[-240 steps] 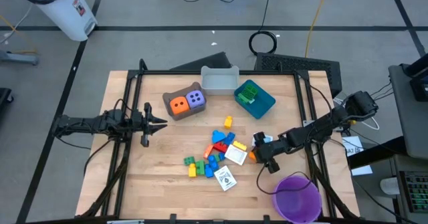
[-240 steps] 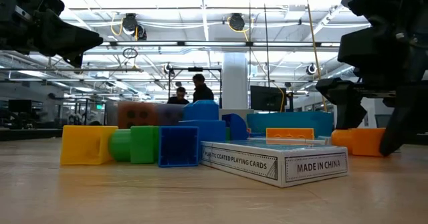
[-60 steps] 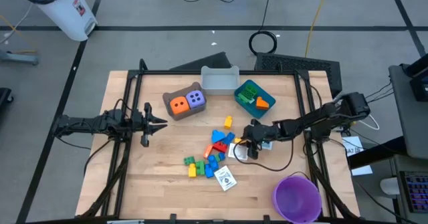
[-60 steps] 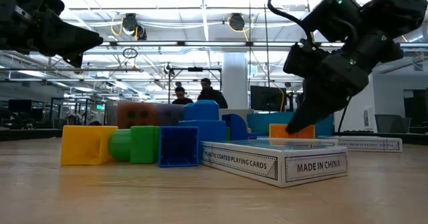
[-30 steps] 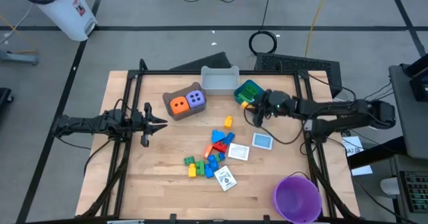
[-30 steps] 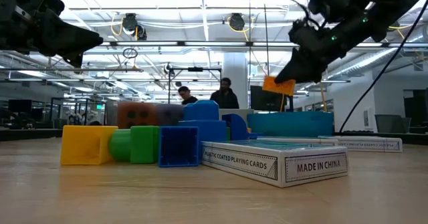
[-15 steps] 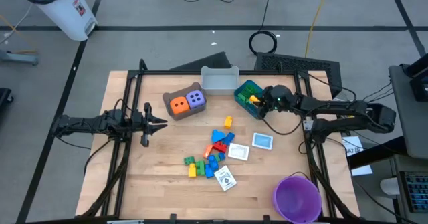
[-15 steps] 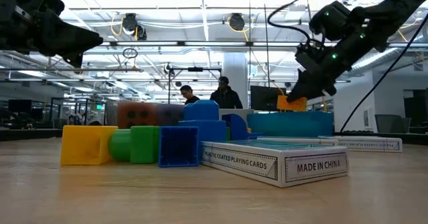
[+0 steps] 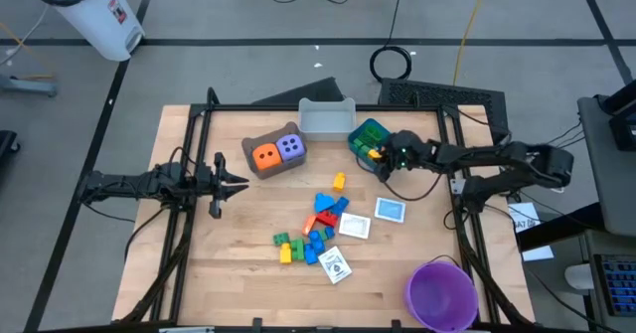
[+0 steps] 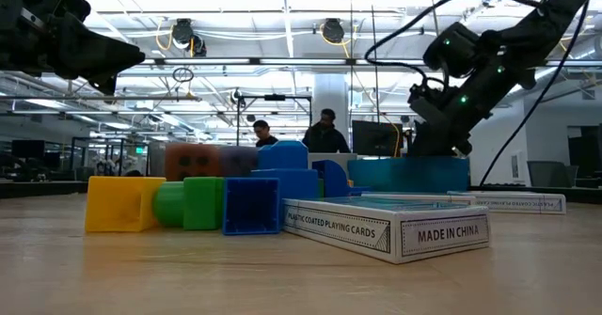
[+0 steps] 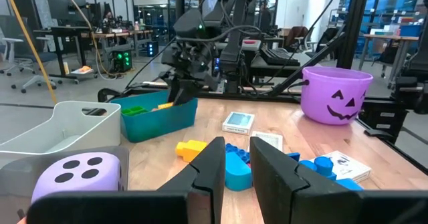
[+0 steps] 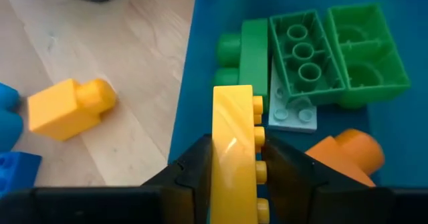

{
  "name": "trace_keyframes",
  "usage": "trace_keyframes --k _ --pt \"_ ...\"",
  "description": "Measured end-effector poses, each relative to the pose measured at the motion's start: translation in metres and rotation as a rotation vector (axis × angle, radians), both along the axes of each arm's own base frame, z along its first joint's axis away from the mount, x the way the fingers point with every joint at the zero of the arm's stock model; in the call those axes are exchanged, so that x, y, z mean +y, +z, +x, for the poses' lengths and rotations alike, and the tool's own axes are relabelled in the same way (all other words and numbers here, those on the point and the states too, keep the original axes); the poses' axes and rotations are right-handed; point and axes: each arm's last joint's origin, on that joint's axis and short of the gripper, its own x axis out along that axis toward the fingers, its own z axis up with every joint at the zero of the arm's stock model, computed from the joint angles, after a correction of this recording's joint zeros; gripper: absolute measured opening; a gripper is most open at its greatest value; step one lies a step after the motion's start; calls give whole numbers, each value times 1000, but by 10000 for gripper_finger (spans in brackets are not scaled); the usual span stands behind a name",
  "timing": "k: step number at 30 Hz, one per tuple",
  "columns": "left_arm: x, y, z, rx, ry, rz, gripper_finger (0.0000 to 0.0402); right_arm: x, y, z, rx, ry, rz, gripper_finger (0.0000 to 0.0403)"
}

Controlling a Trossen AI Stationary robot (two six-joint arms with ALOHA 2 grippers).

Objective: Pick & Place Toys
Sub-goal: Put the yellow 8 studs game piece into the blue bin, then put the top yellow 1 stud game piece into the blue bin

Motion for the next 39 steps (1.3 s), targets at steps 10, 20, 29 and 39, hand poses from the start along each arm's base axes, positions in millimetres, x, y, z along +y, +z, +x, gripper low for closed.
trace_keyframes --k 10,20,29,39 --pt "0 0 0 0 0 0 76 -2 -11 5 50 35 -23 108" --pt "0 0 0 0 0 0 76 -2 -10 5 43 31 -19 145" --pt "0 0 0 0 0 0 76 -3 -2 7 -30 37 -53 176" --pt "0 0 0 0 0 0 76 2 29 4 -196 43 -132 211"
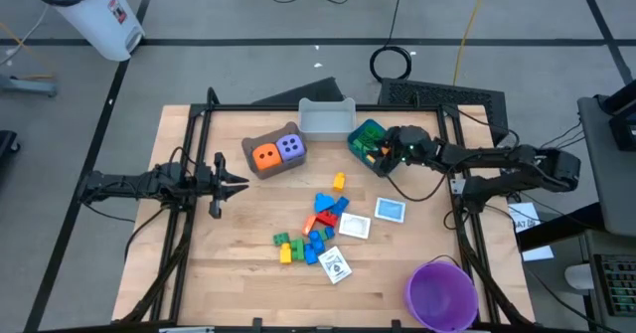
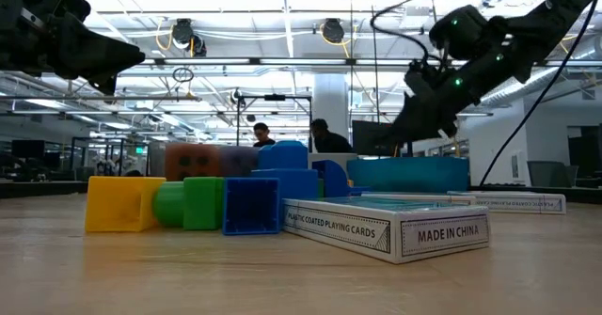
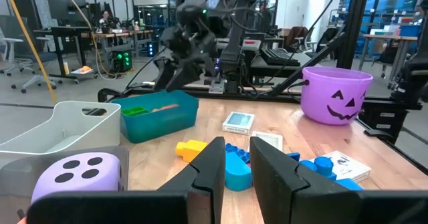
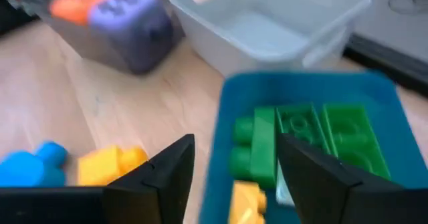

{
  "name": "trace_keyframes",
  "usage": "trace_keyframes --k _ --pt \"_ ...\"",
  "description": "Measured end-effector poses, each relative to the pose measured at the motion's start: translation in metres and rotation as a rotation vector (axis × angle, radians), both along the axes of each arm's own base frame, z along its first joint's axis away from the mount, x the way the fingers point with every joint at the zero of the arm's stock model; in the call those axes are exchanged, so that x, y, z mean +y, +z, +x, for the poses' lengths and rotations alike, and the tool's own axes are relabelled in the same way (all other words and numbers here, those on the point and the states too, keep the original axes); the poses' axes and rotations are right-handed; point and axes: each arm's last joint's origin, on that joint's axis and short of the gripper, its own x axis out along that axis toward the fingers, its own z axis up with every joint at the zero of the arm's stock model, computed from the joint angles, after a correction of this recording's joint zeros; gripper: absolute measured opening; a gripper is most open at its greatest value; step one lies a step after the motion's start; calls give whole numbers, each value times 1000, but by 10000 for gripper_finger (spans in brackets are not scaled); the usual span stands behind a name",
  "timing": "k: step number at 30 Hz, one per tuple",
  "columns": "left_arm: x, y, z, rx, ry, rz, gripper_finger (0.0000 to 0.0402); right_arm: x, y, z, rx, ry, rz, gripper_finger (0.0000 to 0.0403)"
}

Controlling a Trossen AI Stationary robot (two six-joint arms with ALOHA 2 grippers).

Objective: Pick & Place Toys
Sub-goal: Put the top yellow 1 stud game piece into the blue bin

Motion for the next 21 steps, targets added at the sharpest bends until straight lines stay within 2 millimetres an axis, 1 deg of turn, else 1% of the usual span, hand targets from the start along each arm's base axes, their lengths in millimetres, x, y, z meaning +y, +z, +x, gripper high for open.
trace_keyframes --k 2,7,11,17,19,21 --pt "0 0 0 0 0 0 76 6 5 4 -44 35 -23 220" --pt "0 0 0 0 0 0 76 29 12 20 -132 200 -93 239" --pt "0 0 0 0 0 0 76 41 17 34 -136 268 -83 249" --pt "0 0 0 0 0 0 76 47 24 64 1 351 -94 262" --pt "0 0 0 0 0 0 76 47 22 74 49 372 -106 268" --pt "0 0 0 0 0 0 76 45 16 82 117 387 -101 277"
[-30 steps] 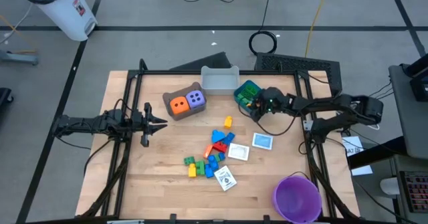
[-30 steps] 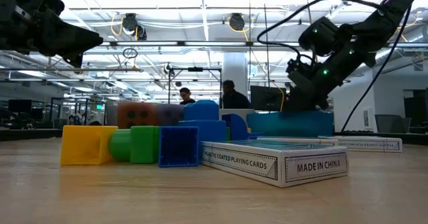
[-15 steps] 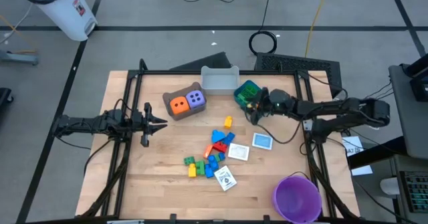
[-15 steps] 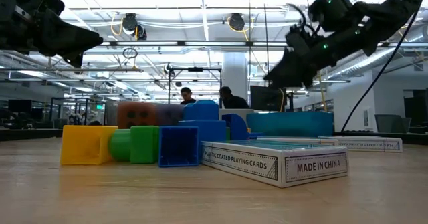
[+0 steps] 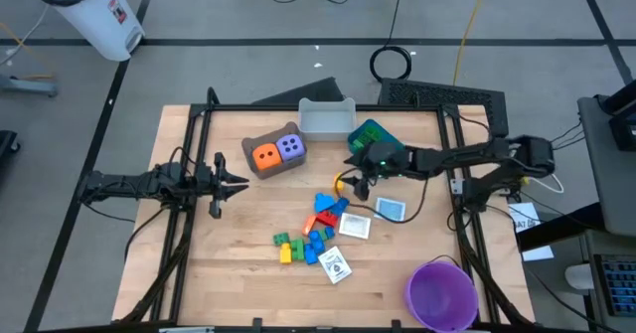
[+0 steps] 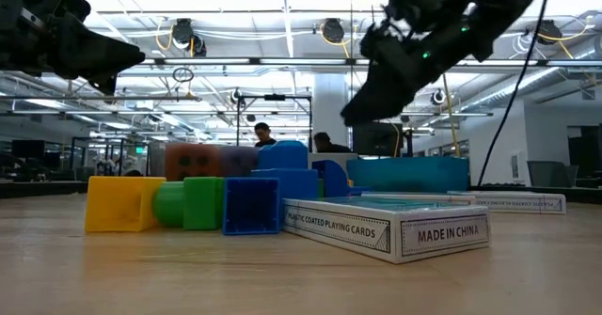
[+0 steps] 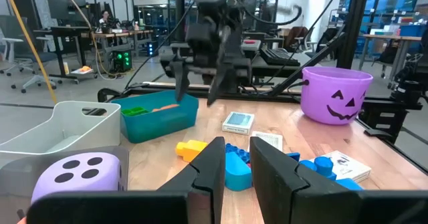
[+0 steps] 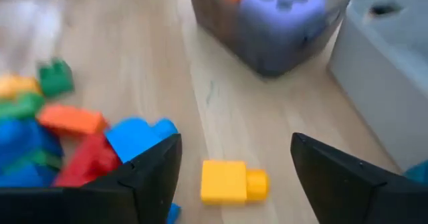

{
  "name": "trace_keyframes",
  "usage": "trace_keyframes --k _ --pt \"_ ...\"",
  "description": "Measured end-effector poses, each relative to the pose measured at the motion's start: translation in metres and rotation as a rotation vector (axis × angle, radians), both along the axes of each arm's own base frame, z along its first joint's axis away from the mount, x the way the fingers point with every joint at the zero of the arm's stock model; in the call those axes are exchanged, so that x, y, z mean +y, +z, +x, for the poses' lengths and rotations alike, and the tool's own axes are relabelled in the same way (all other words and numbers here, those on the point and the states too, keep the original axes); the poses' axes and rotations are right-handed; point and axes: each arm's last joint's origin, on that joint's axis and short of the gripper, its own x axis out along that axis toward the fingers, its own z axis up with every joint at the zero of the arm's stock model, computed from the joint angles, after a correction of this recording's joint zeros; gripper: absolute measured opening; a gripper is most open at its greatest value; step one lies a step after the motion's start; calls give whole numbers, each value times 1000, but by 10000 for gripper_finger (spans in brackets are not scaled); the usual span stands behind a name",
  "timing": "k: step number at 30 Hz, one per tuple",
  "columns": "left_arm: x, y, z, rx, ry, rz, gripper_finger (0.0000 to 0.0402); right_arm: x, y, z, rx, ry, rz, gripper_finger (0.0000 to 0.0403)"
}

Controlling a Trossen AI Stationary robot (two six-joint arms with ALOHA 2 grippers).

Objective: Pick & Place Toys
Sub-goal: Put the top yellow 1 stud game piece into the blue bin

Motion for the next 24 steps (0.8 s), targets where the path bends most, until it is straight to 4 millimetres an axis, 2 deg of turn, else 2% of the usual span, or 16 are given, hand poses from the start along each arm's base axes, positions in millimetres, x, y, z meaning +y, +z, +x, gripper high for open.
trace_keyframes --k 6,12,16,24 --pt "0 0 0 0 0 0 76 -7 -25 21 119 7 1 308" --pt "0 0 0 0 0 0 76 -13 -50 27 197 -17 30 327" --pt "0 0 0 0 0 0 76 -14 -57 29 204 0 59 329" --pt "0 0 0 0 0 0 76 -12 -60 30 205 42 92 326"
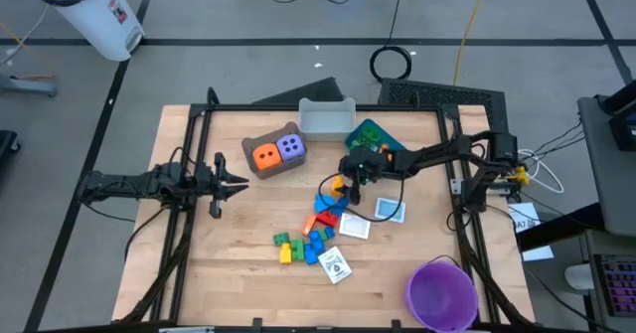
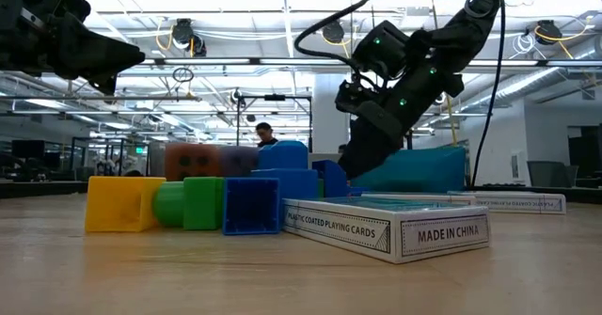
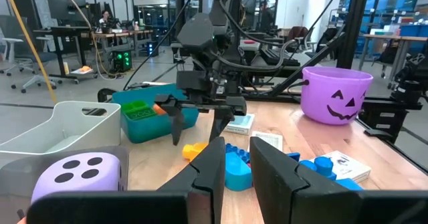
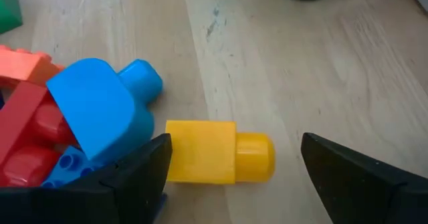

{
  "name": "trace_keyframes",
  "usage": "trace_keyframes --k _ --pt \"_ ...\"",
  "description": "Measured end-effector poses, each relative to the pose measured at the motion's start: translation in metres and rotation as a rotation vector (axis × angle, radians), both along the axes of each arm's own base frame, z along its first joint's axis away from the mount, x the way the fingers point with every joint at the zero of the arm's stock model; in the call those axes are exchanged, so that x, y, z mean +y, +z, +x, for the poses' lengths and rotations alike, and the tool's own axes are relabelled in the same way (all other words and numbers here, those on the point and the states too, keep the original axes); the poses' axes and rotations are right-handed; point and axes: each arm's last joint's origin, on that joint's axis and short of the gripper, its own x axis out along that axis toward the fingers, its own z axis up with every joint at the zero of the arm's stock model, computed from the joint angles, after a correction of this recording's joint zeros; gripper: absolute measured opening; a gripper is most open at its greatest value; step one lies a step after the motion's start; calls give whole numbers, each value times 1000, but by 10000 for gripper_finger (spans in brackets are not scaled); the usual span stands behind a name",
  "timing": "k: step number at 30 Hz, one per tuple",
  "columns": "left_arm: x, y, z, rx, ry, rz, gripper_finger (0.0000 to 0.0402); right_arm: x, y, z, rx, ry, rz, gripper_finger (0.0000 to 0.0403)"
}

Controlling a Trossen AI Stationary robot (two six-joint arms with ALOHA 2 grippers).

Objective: Pick & Place Toys
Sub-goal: Put the top yellow 1 stud game piece into the blue bin

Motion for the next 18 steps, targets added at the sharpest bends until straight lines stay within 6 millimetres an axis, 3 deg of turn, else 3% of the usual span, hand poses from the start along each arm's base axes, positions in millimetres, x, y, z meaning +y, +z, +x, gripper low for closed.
trace_keyframes --k 18 --pt "0 0 0 -1 0 0 76 6 19 -5 -43 26 30 332"
